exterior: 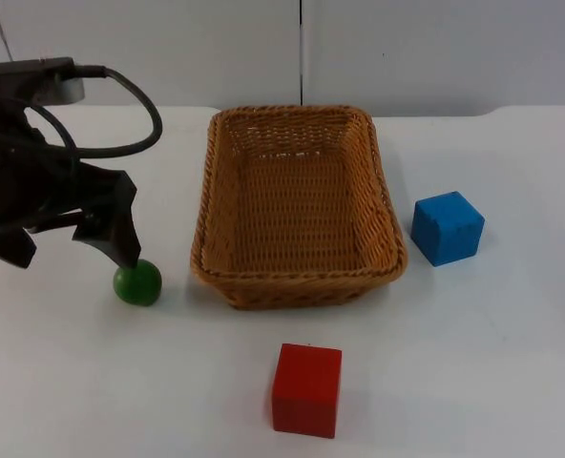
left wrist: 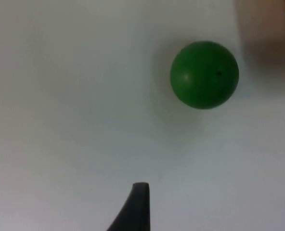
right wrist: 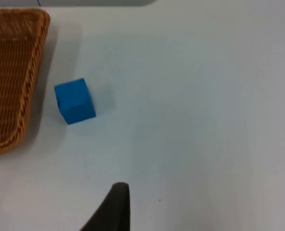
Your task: Place all geometric objects except the red cube into the basket.
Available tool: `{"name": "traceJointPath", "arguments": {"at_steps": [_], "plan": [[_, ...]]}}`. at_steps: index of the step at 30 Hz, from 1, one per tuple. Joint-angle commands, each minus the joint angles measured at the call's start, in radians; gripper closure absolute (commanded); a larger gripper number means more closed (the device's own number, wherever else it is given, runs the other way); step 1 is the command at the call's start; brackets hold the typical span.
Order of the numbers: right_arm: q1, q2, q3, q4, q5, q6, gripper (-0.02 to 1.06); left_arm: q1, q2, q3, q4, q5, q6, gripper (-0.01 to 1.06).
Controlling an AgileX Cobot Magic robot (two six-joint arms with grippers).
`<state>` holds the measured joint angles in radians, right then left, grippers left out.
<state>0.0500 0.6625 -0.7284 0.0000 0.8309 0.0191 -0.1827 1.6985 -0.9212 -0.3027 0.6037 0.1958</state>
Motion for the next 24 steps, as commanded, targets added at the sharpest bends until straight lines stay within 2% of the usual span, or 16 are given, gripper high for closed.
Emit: {"name": "traceJointPath", "arguments": {"at_steps": [1, 4, 7, 11, 15, 24], "plan": [[-0.007, 0.112, -0.008, 0.000, -0.052, -0.009, -0.01, -0.005, -0.002, -0.009, -0.001, -0.042, 0.001, 0.17], [-0.007, 0.152, -0.008, 0.000, -0.068, -0.013, -0.01, -0.005, 0.002, -0.009, 0.001, -0.074, 0.014, 0.17], [-0.007, 0.205, -0.008, 0.000, -0.100, -0.019, -0.01, -0.005, 0.057, -0.020, 0.003, -0.129, 0.091, 0.17], [-0.007, 0.213, -0.008, 0.000, -0.124, -0.019, -0.01, -0.005, 0.140, -0.042, 0.003, -0.157, 0.185, 0.17], [-0.007, 0.213, -0.008, 0.000, -0.128, -0.019, -0.01, -0.003, 0.214, -0.064, 0.007, -0.198, 0.228, 0.17], [-0.007, 0.213, -0.008, 0.000, -0.133, -0.019, -0.01, -0.003, 0.353, -0.154, -0.010, -0.229, 0.237, 0.17]]}}
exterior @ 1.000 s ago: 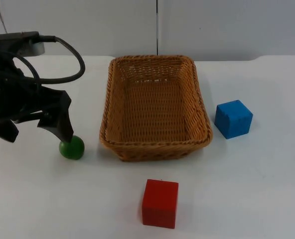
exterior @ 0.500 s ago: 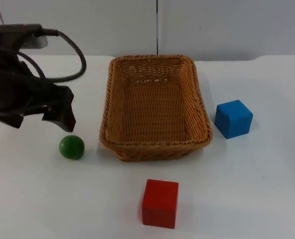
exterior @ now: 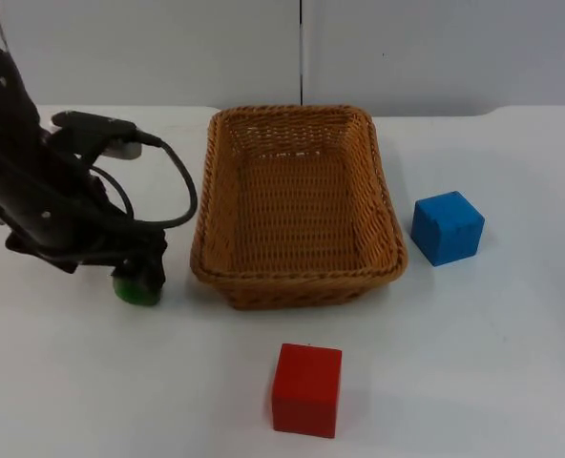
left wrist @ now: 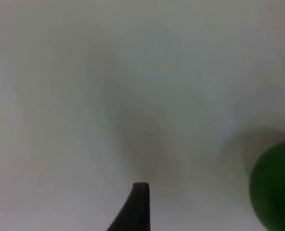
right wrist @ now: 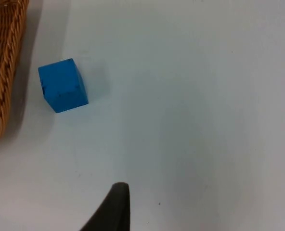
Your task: Place all geometric objects except the red cube into the basket.
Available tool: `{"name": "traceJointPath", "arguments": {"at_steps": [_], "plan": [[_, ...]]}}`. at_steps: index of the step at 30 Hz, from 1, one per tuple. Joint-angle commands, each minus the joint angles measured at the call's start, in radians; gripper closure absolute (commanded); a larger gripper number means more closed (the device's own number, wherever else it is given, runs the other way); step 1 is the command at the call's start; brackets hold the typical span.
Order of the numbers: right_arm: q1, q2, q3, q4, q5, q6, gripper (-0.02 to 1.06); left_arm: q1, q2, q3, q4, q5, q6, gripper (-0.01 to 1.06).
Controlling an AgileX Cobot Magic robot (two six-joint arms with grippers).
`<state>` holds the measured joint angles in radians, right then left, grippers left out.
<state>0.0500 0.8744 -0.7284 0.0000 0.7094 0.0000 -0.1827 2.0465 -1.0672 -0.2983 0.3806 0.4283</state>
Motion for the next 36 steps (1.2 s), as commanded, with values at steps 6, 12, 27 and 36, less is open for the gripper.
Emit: {"name": "traceJointPath", "arguments": {"at_steps": [6, 12, 27, 36], "plan": [[-0.007, 0.001, -0.008, -0.014, -0.012, 0.000, -0.01, -0.003, 0.045, -0.017, -0.019, -0.023, 0.005, 0.23], [-0.007, 0.001, -0.008, -0.018, -0.012, 0.006, -0.01, -0.003, 0.046, -0.017, -0.061, -0.001, 0.005, 0.79], [-0.007, 0.001, -0.008, -0.023, -0.001, 0.006, -0.01, -0.012, -0.235, 0.035, -0.149, 0.226, -0.043, 1.05], [-0.007, 0.001, -0.008, -0.023, 0.002, 0.006, -0.01, -0.116, -0.316, 0.014, -0.161, 0.157, -0.039, 1.05]]}}
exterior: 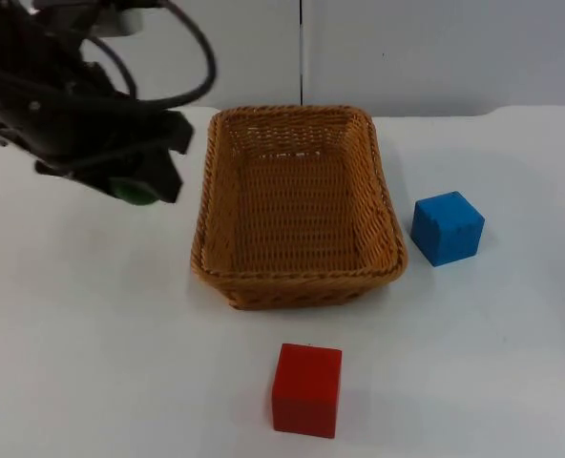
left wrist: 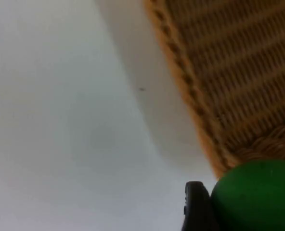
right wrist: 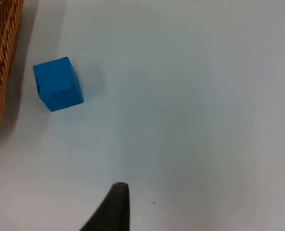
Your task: Place all geometric objects except the red cube into the basket.
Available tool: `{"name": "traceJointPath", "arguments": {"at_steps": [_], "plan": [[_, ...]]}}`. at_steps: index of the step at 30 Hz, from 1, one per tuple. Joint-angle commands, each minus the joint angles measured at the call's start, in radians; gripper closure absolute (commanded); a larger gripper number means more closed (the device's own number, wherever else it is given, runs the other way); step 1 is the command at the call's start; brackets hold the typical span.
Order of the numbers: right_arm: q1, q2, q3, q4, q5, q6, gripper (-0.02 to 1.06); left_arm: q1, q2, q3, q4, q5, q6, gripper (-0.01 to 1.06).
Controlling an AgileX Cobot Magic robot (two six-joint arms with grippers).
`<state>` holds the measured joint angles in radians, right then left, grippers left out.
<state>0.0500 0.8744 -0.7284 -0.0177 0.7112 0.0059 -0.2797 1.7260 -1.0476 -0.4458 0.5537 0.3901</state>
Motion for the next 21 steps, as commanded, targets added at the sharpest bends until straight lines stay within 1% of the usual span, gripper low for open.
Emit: {"name": "traceJointPath", "arguments": {"at_steps": [1, 2, 3, 8, 9, 11, 13, 14, 17, 21], "plan": [[-0.007, 0.001, -0.008, -0.005, 0.000, 0.001, -0.01, -0.044, 0.024, -0.022, -0.010, -0.017, -0.001, 1.05], [-0.007, 0.001, -0.008, -0.005, 0.000, 0.001, -0.01, -0.063, 0.040, -0.044, -0.005, -0.017, -0.001, 1.05], [-0.007, 0.001, -0.008, -0.005, 0.000, 0.001, -0.01, -0.063, 0.040, -0.044, -0.005, -0.017, -0.001, 1.05], [-0.007, 0.001, -0.008, -0.005, 0.002, 0.001, -0.01, -0.140, 0.167, -0.201, 0.040, -0.035, 0.002, 1.05], [-0.007, 0.001, -0.008, -0.005, 0.002, 0.001, -0.01, -0.140, 0.167, -0.201, 0.040, -0.035, 0.002, 1.05], [-0.007, 0.001, -0.008, -0.005, 0.002, 0.001, -0.01, -0.156, 0.258, -0.303, 0.049, -0.035, 0.002, 1.05], [-0.007, 0.001, -0.008, -0.005, 0.002, 0.001, -0.01, -0.160, 0.327, -0.368, 0.087, -0.035, -0.033, 1.05], [-0.007, 0.001, -0.008, -0.005, 0.002, 0.001, -0.01, -0.160, 0.327, -0.368, 0.087, -0.035, -0.033, 1.05], [-0.007, 0.001, -0.008, -0.005, 0.002, 0.001, -0.01, -0.160, 0.408, -0.431, 0.155, -0.035, -0.080, 1.05], [-0.007, 0.001, -0.008, -0.005, 0.002, 0.001, -0.01, -0.160, 0.454, -0.454, 0.155, -0.036, -0.082, 1.05]]}}
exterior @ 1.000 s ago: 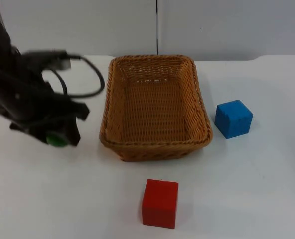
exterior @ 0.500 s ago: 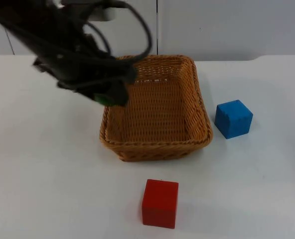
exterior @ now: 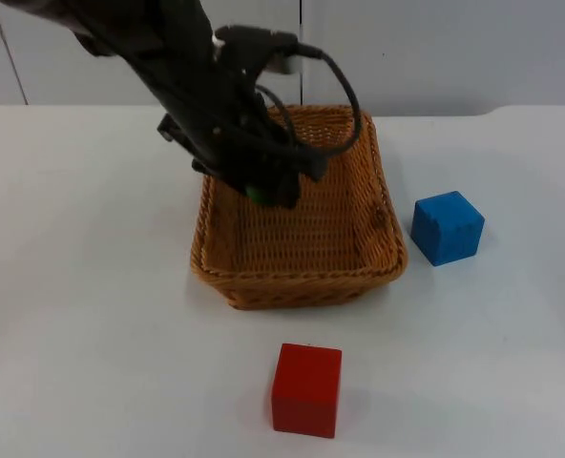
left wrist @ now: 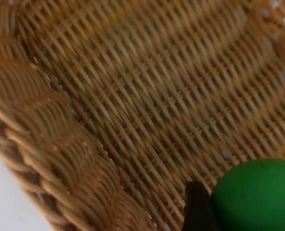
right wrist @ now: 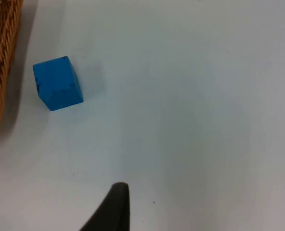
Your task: Place all geometric objects except the red cube into the basket.
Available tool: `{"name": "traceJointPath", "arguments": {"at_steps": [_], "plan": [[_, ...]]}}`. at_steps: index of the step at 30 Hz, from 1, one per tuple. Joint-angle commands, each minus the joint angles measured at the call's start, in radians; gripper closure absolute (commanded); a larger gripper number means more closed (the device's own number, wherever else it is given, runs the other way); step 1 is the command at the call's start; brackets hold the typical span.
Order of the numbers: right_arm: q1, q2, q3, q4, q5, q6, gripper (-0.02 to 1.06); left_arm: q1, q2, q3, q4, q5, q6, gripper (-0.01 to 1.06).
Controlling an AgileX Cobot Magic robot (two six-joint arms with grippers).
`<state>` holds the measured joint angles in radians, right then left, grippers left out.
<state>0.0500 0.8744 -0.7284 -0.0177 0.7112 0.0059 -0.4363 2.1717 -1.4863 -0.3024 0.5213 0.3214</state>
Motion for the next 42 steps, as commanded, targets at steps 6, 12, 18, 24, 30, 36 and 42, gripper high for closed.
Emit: {"name": "traceJointPath", "arguments": {"at_steps": [6, 12, 18, 24, 30, 36, 42], "plan": [[-0.007, 0.001, -0.008, -0.005, 0.002, 0.001, -0.01, -0.004, 0.039, -0.016, 0.007, -0.003, -0.013, 0.93], [-0.007, 0.001, -0.008, -0.005, 0.002, 0.001, -0.01, -0.004, 0.039, -0.016, -0.035, 0.008, -0.013, 0.30], [-0.007, 0.001, -0.008, -0.005, 0.002, 0.001, -0.01, -0.004, 0.005, -0.016, -0.042, 0.047, -0.013, 0.00], [-0.007, 0.001, -0.008, -0.005, 0.002, 0.001, -0.01, -0.004, -0.113, -0.016, -0.066, 0.146, -0.013, 0.00], [-0.007, 0.001, -0.008, -0.005, 0.007, 0.001, -0.01, -0.004, -0.257, 0.021, -0.070, 0.215, -0.060, 0.00], [-0.007, 0.001, -0.008, -0.005, 0.007, 0.001, -0.01, -0.004, -0.476, 0.197, -0.050, 0.169, -0.066, 0.00], [-0.007, 0.001, -0.008, -0.005, 0.003, 0.001, -0.01, 0.028, -0.642, 0.387, 0.024, 0.109, -0.141, 0.00]]}}
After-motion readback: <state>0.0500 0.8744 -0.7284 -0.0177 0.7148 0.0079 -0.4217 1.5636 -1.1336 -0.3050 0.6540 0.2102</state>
